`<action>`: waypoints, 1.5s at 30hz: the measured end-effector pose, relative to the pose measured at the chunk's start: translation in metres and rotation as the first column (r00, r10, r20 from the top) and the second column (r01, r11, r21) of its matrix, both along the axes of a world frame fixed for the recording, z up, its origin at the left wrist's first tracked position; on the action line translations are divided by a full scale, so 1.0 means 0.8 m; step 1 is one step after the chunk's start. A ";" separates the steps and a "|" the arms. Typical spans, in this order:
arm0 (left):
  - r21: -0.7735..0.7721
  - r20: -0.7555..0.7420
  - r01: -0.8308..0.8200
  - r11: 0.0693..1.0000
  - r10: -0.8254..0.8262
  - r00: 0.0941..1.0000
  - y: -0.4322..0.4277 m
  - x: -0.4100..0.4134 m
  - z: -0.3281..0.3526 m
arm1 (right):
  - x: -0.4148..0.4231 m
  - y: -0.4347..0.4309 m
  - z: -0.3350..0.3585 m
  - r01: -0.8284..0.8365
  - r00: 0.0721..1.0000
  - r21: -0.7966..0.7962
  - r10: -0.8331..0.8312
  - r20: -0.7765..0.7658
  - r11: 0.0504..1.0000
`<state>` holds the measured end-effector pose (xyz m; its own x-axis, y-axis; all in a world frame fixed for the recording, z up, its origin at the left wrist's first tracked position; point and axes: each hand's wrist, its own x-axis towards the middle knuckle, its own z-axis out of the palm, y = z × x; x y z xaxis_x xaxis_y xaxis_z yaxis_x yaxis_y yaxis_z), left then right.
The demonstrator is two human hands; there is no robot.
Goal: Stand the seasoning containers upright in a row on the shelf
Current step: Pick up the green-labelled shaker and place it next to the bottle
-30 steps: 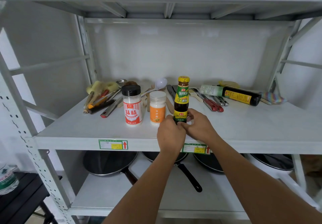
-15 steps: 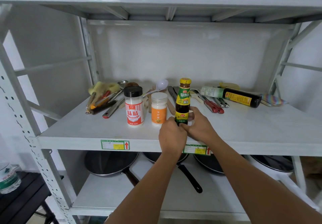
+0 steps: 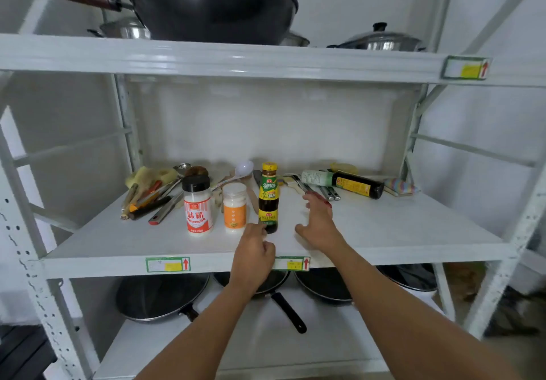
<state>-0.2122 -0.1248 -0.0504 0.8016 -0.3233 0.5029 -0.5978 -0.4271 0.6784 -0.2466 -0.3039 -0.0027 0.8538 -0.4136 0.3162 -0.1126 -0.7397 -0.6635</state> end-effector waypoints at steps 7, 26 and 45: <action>0.342 0.399 -0.028 0.939 -0.118 0.909 -0.031 -0.024 0.005 | -0.054 -0.070 0.042 0.080 0.994 -0.155 -0.090 -0.056 0.985; 0.474 0.181 0.306 0.826 -0.432 0.884 -0.142 0.042 0.017 | 0.202 -0.251 0.032 0.067 0.972 -0.547 -0.178 -0.152 0.834; 0.267 0.054 0.338 0.902 -0.365 0.930 -0.137 0.041 0.012 | 0.211 -0.213 0.052 0.011 0.972 -0.691 -0.169 -0.161 0.722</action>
<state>-0.1792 -0.2347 -0.0407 0.5623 -0.6997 0.4408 -0.7993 -0.3234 0.5064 -0.0778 -0.4743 0.0390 0.8993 -0.2312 0.3712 -0.2725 -0.9601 0.0623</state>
